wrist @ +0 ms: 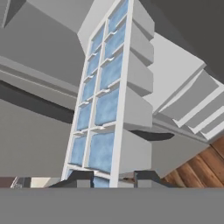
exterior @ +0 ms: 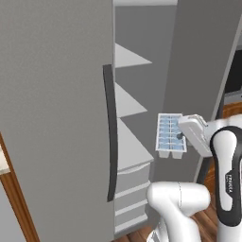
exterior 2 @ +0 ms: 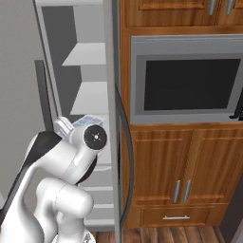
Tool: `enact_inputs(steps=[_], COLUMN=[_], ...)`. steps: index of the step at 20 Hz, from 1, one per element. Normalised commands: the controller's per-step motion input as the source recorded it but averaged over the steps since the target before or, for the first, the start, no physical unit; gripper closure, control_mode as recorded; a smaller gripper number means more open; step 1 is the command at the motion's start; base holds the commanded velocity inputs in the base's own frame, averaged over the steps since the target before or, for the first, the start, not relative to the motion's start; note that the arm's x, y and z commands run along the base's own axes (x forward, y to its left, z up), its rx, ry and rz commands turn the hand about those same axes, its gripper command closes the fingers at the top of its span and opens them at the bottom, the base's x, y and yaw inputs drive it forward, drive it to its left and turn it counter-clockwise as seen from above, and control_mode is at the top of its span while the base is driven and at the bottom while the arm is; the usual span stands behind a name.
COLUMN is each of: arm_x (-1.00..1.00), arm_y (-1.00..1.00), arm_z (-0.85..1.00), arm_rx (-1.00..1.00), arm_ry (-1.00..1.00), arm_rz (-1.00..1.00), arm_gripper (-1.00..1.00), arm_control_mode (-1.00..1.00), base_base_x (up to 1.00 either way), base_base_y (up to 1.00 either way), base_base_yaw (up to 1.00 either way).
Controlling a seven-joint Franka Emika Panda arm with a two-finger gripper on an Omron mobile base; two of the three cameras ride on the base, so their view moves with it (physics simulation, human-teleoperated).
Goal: The ice cube tray has been filled with water. Take the tray and place it in the freezer to make ice. Close the freezer door after placing the tray.
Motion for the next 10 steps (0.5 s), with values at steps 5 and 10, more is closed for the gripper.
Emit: enact_inputs(steps=[5,10], arm_x=[0.00,0.00], arm_y=[0.26,0.29], arm_z=[0.00,0.00], arm_rx=[-0.10,-0.10], arm_ry=[-0.12,-0.11], arm_rz=[-0.01,-0.10], arm_gripper=[1.00,1.00], arm_control_mode=[-1.00,-1.00], base_base_x=[0.00,0.00], base_base_y=[0.00,0.00], base_base_yaw=[0.00,0.00])
